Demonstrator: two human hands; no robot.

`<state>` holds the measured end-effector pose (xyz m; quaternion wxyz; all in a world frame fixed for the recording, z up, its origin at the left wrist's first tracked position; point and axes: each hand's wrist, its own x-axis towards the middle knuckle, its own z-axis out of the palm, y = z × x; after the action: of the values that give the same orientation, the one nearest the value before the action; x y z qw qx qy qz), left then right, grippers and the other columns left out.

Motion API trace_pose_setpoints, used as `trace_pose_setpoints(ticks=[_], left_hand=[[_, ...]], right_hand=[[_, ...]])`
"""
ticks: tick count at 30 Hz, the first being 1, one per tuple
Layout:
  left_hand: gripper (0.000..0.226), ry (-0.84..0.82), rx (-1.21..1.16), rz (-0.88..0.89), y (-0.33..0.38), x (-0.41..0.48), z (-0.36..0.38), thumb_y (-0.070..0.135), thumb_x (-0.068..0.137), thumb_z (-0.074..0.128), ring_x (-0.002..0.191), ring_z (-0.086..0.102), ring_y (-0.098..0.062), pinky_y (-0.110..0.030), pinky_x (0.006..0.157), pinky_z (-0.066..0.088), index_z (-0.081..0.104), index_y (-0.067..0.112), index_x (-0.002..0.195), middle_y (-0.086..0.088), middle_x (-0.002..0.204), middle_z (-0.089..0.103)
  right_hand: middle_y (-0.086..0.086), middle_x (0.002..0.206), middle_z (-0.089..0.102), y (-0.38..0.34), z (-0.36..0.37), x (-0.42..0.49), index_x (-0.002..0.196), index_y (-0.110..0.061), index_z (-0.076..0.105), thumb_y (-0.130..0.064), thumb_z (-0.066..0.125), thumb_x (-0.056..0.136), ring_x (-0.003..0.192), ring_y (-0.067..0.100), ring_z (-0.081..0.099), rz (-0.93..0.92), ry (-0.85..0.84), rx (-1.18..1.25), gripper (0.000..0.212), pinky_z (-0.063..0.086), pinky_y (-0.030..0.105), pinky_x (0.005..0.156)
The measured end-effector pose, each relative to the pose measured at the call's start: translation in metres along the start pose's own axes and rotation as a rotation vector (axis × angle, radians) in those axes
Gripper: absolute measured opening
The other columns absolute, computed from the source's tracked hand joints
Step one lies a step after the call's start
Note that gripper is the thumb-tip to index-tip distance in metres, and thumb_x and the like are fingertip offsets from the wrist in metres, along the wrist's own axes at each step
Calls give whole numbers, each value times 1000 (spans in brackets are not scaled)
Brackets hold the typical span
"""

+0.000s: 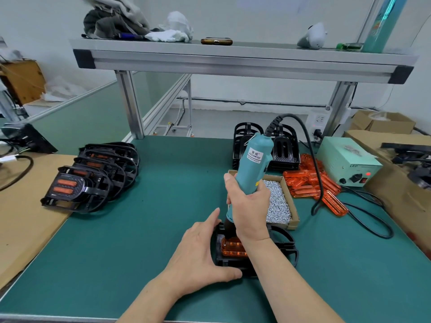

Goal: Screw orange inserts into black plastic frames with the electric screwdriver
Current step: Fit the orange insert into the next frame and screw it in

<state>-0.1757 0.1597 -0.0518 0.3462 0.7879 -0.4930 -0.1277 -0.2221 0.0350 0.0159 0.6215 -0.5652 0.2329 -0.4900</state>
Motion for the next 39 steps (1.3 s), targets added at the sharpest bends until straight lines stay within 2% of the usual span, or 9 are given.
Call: trace_pose_setpoints(ticks=[7,13,22,25,29,31,33,35,39], left_hand=[[133,-18,11,-28,-6,0,3,78,50,74,124,28,12,-11,101,26,-1,41,154,36,136,33],[135,-6,11,-36,-10,0,5,82,48,74,129,29,8,-19,107,29,-2,46,153,30,141,35],[135,-10,15,-31,-11,0,4,83,48,73,129,27,9,-20,106,31,-5,48,152,29,141,34],[135,-13,18,-32,-10,-1,4,82,47,74,130,28,8,-20,107,31,-4,47,152,32,138,33],[134,-16,31,-20,-9,-1,3,82,48,73,126,27,11,-19,102,30,-4,49,151,51,125,19],[132,-9,32,-17,-8,-2,3,81,48,73,127,28,9,-22,105,33,-4,51,150,47,128,24],[131,-4,26,-15,-9,-2,3,81,48,74,130,29,7,-24,108,34,-4,52,150,37,134,31],[131,1,22,-15,-9,-2,4,80,48,74,131,30,7,-23,107,34,-5,54,149,36,134,32],[131,-2,38,-2,-10,-2,5,80,48,73,130,28,10,-19,102,30,-6,54,149,48,127,21]], right_hand=[[-1,57,55,-7,-7,-8,69,-28,62,-24,75,80,50,15,49,-21,-10,72,18,45,29,53],[3,60,55,-11,-15,-7,81,-8,61,-10,74,89,52,14,50,-37,7,127,16,48,25,56],[0,58,54,-30,-15,0,80,-16,61,-18,74,86,51,13,50,-47,-12,202,15,47,22,55],[-1,56,54,-33,-16,7,85,-14,57,-18,75,90,47,9,50,47,86,282,19,46,19,48],[-3,57,57,-27,-23,17,97,-12,57,-35,72,92,48,6,53,263,257,356,28,47,18,47],[-5,57,58,-24,-29,21,99,-13,59,-40,70,93,50,6,56,366,318,434,30,48,19,47],[-6,55,61,-20,-35,26,97,-13,59,-37,69,95,49,6,59,434,386,545,26,51,20,48],[-4,57,65,-17,-39,29,101,-14,59,-30,67,98,52,9,64,478,431,643,18,55,23,54],[4,82,70,-7,-45,36,109,-15,59,-23,65,99,74,15,70,550,453,609,14,57,31,74]])
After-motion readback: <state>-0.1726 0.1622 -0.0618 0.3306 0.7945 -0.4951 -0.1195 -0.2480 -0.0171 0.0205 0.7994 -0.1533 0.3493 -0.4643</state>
